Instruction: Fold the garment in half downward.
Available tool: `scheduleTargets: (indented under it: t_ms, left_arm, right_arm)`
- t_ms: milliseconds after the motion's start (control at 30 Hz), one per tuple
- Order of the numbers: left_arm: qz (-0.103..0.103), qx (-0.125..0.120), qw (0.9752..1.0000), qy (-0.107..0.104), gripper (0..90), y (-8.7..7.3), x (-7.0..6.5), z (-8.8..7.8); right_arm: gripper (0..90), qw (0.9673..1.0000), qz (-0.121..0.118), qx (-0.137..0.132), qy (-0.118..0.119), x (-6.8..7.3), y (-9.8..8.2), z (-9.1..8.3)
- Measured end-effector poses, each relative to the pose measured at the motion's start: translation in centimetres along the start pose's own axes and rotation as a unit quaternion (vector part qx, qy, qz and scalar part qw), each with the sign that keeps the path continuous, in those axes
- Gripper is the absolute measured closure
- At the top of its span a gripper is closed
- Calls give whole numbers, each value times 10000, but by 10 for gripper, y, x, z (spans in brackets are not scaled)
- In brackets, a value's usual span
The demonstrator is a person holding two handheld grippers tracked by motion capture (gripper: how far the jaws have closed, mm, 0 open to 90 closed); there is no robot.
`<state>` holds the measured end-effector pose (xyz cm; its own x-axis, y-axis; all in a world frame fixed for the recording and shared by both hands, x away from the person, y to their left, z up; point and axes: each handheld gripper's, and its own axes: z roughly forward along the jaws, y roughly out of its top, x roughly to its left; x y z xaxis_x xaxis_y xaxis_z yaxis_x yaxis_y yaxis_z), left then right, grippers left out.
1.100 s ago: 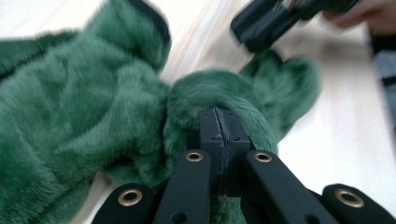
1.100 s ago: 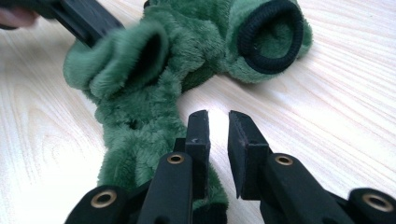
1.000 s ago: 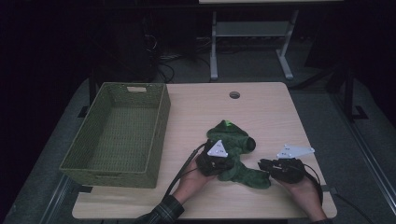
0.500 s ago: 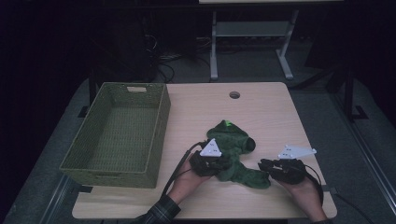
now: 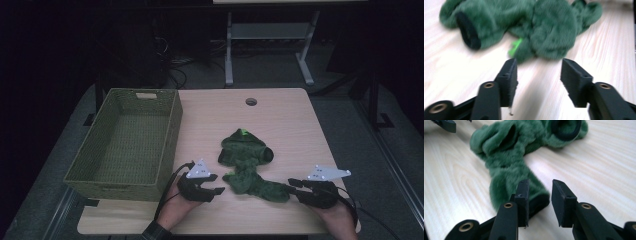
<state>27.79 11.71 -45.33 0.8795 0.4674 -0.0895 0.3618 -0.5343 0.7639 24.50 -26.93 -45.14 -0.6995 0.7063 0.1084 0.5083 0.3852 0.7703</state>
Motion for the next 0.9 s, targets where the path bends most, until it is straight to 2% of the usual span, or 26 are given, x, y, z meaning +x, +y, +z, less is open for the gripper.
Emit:
scheduleTargets:
  t_ms: [200,233,400,500,567,633,767,900]
  left_arm:
    - [162,371,9987,302,327,-11,-2,5]
    - [121,386,9988,284,313,-12,-2,6]
    - [66,460,9984,318,262,-16,2,9]
    - [110,420,9985,345,242,-18,1,9]
    - [261,371,9982,388,220,-20,1,11]
    - [265,284,9985,374,206,-21,2,11]
    - [274,289,9985,366,206,-22,2,11]
    - [277,294,9985,369,207,-22,2,11]
  right_arm:
    - [625,9999,51,80,49,4,-12,-7]
    - [619,9999,22,84,82,4,-13,-8]
    - [591,9998,28,123,178,8,-22,-13]
    - [579,9993,48,202,297,9,-25,-11]
    - [579,9990,24,237,368,9,-26,-10]
    - [581,9986,71,315,425,10,-25,-7]
    - [648,9976,101,512,444,10,-26,1]
    - [794,9975,62,464,529,8,-25,2]
